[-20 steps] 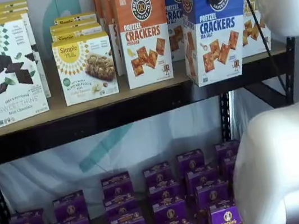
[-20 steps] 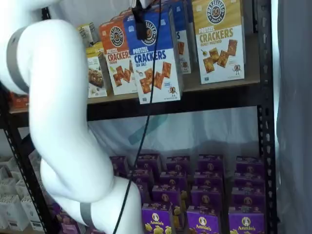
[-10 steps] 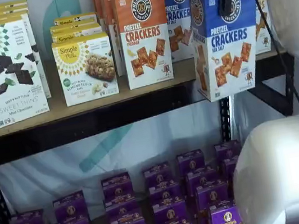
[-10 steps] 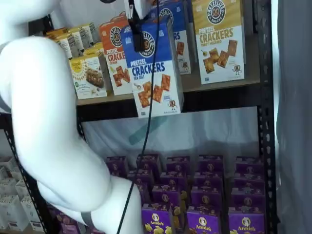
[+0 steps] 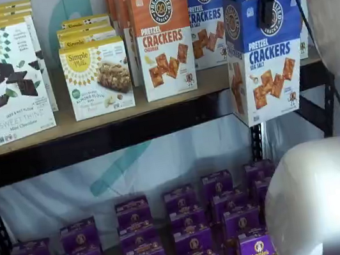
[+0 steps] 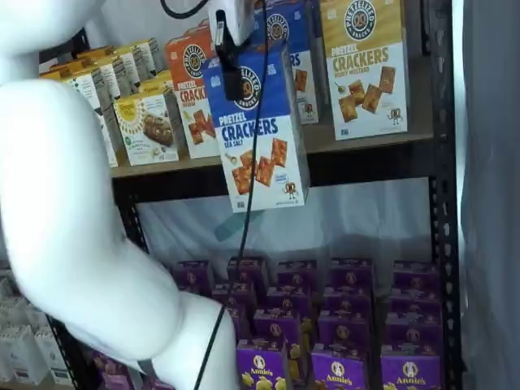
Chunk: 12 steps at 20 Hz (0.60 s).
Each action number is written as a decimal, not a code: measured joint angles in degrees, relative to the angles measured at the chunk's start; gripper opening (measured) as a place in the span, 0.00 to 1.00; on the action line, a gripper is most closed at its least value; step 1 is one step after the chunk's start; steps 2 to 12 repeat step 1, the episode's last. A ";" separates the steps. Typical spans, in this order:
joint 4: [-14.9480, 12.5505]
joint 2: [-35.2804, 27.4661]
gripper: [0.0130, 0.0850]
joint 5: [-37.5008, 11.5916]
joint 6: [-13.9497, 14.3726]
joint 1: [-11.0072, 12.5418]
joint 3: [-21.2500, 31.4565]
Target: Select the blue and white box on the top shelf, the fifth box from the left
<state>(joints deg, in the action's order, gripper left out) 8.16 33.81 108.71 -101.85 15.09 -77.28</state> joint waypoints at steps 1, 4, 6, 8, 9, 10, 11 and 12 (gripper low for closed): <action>0.06 0.22 0.61 -0.05 -0.27 0.28 0.33; 0.06 0.22 0.61 -0.05 -0.27 0.28 0.33; 0.06 0.22 0.61 -0.05 -0.27 0.28 0.33; 0.06 0.22 0.61 -0.05 -0.27 0.28 0.33; 0.06 0.22 0.61 -0.05 -0.27 0.28 0.33; 0.06 0.22 0.61 -0.05 -0.27 0.28 0.33; 0.06 0.22 0.61 -0.05 -0.27 0.28 0.33; 0.06 0.22 0.61 -0.05 -0.27 0.28 0.33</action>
